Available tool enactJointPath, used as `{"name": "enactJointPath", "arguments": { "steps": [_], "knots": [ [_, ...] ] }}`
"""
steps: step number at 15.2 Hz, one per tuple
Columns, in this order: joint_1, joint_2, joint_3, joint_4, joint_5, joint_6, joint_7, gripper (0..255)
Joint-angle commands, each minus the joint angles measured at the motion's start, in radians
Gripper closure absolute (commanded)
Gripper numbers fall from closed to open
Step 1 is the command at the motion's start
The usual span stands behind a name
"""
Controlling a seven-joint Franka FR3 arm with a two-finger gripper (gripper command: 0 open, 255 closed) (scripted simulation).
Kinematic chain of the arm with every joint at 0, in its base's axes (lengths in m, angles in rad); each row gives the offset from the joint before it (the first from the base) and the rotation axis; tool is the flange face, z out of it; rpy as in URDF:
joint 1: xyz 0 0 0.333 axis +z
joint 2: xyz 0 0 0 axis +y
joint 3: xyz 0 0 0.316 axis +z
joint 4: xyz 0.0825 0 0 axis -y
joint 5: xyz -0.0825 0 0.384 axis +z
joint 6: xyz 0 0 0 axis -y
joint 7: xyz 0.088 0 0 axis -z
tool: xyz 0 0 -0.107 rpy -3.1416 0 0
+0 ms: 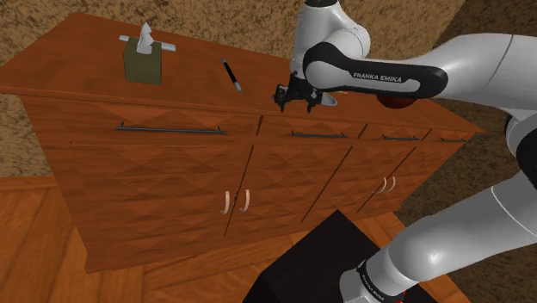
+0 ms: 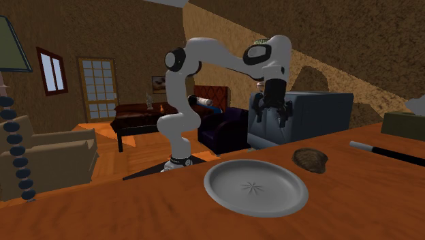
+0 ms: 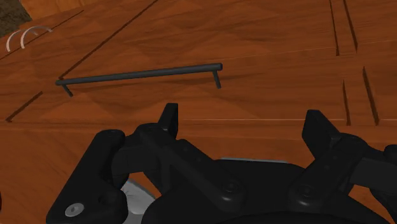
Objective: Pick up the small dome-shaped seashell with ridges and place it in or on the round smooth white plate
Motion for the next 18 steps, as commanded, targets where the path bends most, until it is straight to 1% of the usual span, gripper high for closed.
{"name": "enactJointPath", "arguments": {
  "steps": [1, 4, 6, 11, 12, 13, 18],
  "knots": [
    [-0.016, 0.086, 0.022, 0.073, -0.076, -0.011, 0.1, 0],
    [-0.018, 0.217, 0.039, 0.201, -0.188, -0.055, 0.233, 0],
    [-0.007, 0.306, 0.037, 0.297, -0.261, -0.096, 0.31, 0],
    [0.05, 0.529, 0.0, 0.577, -0.42, -0.221, 0.45, 0],
    [0.064, 0.576, -0.012, 0.643, -0.448, -0.249, 0.468, 0],
    [0.074, 0.6, -0.021, 0.678, -0.461, -0.263, 0.475, 0],
    [0.045, 0.593, -0.03, 0.619, -0.461, -0.202, 0.486, 0]
  ]
}}
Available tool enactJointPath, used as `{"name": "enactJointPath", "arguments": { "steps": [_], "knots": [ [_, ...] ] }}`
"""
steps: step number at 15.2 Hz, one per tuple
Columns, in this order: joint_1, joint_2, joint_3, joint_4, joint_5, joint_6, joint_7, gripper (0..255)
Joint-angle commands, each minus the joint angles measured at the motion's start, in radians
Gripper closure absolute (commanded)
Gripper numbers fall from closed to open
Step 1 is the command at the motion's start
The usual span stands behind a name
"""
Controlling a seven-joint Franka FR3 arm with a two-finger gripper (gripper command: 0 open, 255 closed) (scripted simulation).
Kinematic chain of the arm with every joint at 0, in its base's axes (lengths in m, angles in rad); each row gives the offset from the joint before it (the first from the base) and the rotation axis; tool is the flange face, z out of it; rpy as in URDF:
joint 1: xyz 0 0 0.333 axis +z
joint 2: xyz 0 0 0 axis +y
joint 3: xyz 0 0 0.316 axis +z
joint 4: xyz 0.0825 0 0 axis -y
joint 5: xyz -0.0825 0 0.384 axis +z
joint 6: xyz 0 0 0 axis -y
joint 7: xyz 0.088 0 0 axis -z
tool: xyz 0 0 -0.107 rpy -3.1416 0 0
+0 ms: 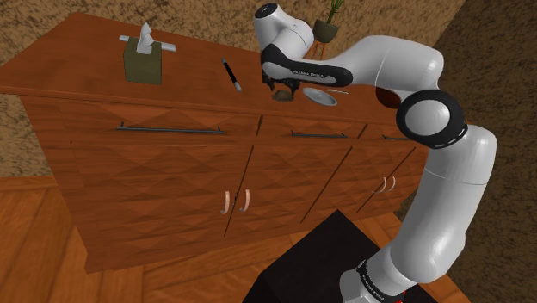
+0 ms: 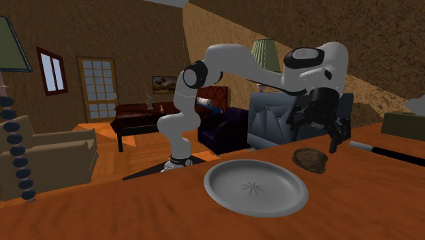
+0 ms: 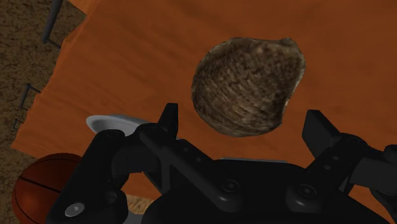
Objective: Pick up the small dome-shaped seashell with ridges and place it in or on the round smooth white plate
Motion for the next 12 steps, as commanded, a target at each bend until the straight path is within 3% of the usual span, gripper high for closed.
{"name": "enactJointPath", "arguments": {
  "steps": [1, 10, 11, 12],
  "knots": [
    [-0.013, -0.005, -0.004, -0.028, -0.001, 0.026, 0.006, 0],
    [-0.021, -0.005, -0.007, -0.044, -0.002, 0.045, 0.009, 0],
    [-0.021, -0.005, -0.007, -0.044, -0.002, 0.045, 0.009, 255],
    [-0.022, -0.005, -0.007, -0.044, -0.002, 0.045, 0.009, 255]
  ]
}}
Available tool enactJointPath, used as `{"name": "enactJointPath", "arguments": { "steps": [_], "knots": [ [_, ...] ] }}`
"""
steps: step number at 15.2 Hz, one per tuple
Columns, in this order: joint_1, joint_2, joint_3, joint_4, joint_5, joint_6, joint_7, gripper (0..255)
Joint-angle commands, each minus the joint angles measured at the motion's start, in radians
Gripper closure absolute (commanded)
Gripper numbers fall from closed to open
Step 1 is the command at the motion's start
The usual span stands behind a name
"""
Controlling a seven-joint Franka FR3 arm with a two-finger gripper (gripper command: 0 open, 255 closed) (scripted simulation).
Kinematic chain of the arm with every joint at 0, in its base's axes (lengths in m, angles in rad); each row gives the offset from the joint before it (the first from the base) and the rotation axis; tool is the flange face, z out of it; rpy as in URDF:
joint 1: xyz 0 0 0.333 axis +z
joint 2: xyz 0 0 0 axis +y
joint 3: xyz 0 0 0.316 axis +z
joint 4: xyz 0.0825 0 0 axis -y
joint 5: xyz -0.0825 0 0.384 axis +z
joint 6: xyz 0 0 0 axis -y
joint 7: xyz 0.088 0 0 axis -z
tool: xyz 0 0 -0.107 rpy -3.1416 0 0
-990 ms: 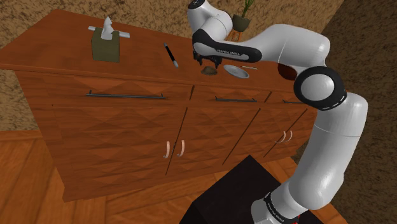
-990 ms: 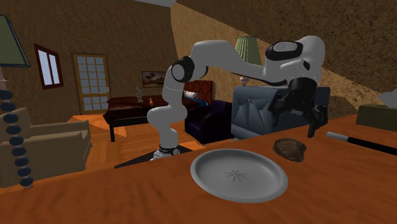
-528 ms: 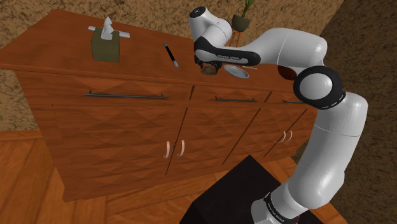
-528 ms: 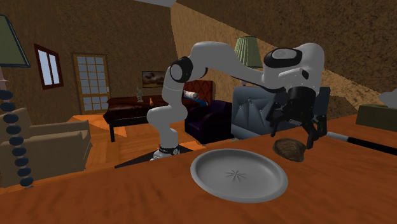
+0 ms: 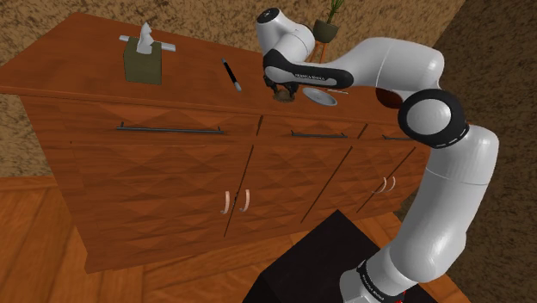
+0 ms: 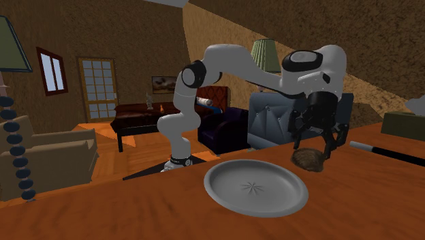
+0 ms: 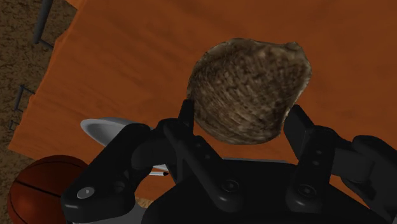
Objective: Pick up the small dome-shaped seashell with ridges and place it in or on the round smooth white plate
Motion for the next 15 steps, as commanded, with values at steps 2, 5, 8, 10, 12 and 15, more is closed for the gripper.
{"name": "enactJointPath", "arguments": {
  "steps": [2, 5, 8, 10, 12, 15],
  "knots": [
    [-0.004, -0.002, -0.001, -0.013, 0.003, 0.003, 0.001, 255],
    [-0.007, -0.01, -0.001, -0.023, 0.005, 0.005, 0.0, 255],
    [-0.002, 0.005, -0.001, -0.003, 0.001, -0.001, 0.0, 255],
    [0.001, 0.005, 0.0, 0.021, 0.003, -0.02, -0.015, 255],
    [0.005, 0.006, 0.001, 0.047, 0.004, -0.04, -0.031, 255],
    [0.011, 0.009, 0.001, 0.089, 0.005, -0.071, -0.054, 255]
  ]
}}
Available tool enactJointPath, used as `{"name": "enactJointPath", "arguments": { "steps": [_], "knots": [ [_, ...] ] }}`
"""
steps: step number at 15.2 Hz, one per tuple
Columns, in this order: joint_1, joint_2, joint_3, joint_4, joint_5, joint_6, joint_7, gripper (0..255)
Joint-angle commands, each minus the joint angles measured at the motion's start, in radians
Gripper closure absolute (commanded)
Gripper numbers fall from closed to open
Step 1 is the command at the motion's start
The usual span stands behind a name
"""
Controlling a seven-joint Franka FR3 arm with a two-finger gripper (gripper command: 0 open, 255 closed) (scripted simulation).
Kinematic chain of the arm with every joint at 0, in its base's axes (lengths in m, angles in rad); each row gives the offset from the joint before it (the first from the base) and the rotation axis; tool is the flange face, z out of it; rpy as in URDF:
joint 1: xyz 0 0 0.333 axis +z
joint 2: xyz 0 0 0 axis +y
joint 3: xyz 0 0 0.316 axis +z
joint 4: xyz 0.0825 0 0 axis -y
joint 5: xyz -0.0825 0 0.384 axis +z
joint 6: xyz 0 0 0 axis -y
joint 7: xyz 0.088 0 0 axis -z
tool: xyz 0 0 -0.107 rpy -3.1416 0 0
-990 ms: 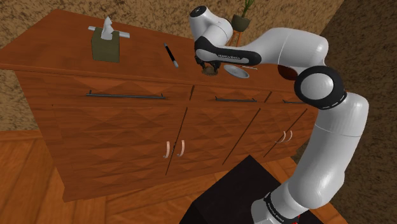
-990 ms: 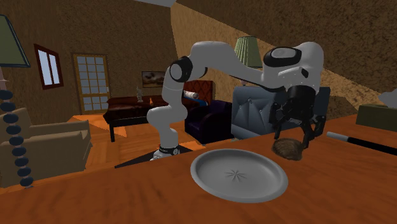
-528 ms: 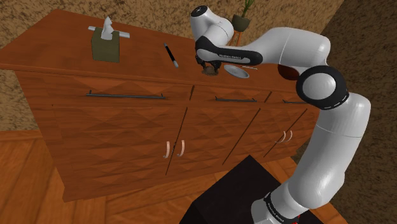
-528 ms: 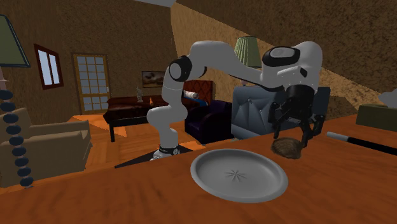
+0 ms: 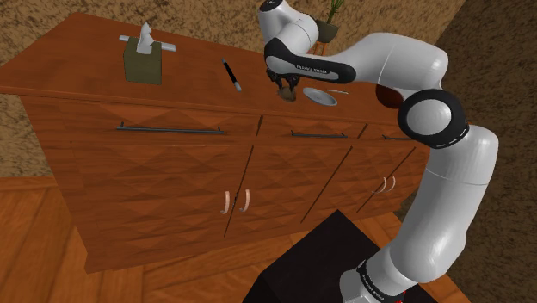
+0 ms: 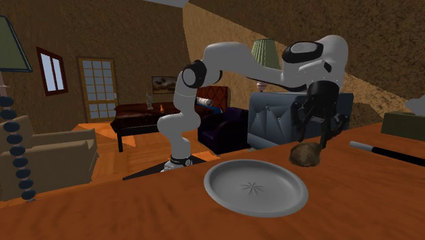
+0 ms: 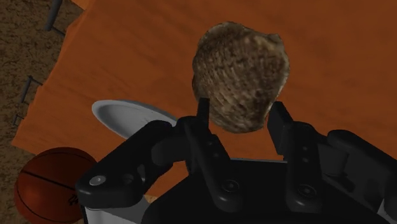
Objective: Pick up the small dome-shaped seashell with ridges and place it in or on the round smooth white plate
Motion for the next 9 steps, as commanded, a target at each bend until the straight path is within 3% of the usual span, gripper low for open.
{"name": "enactJointPath", "arguments": {
  "steps": [1, 9],
  "knots": [
    [0.005, 0.009, -0.001, 0.035, -0.001, -0.025, -0.017, 255],
    [0.031, 0.036, -0.003, 0.175, -0.009, -0.116, -0.085, 255]
  ]
}}
